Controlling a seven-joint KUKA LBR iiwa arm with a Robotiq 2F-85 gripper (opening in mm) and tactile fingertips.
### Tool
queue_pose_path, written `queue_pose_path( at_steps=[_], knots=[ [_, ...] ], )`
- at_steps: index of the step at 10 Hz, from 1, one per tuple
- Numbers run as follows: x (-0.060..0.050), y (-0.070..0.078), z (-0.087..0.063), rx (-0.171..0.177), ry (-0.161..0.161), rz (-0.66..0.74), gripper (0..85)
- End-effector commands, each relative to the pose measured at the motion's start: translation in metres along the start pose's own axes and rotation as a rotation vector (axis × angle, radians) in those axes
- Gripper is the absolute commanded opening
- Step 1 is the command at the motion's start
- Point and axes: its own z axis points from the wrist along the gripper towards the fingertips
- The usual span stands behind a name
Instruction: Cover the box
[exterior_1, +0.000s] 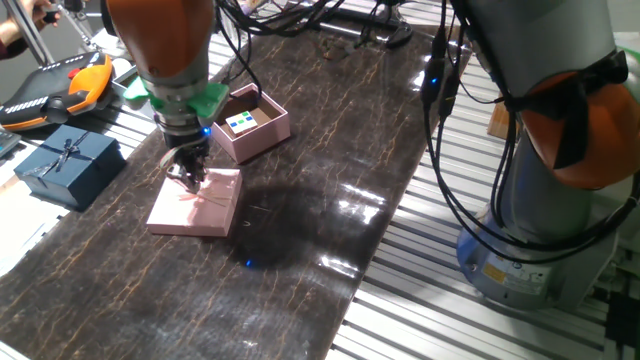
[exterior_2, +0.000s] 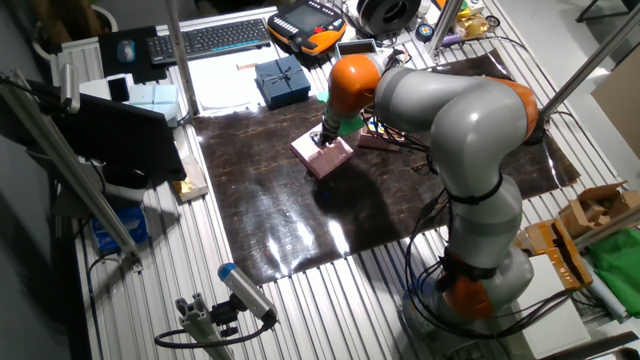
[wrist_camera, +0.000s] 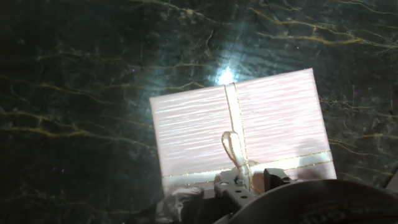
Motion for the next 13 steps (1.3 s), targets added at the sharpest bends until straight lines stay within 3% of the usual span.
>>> queue_pose_path(
  at_steps=[1,4,6,13],
  knots=[
    [0.0,0.001,0.002,0.0,0.004,-0.009,27.7],
    [-0.001,0.002,0.009,0.008,0.008,-0.029,27.0],
    [-0.001,0.002,0.014,0.003,0.003,-0.025,32.7],
    [-0.001,0.003,0.024,-0.001,0.002,-0.021,32.7]
  ],
)
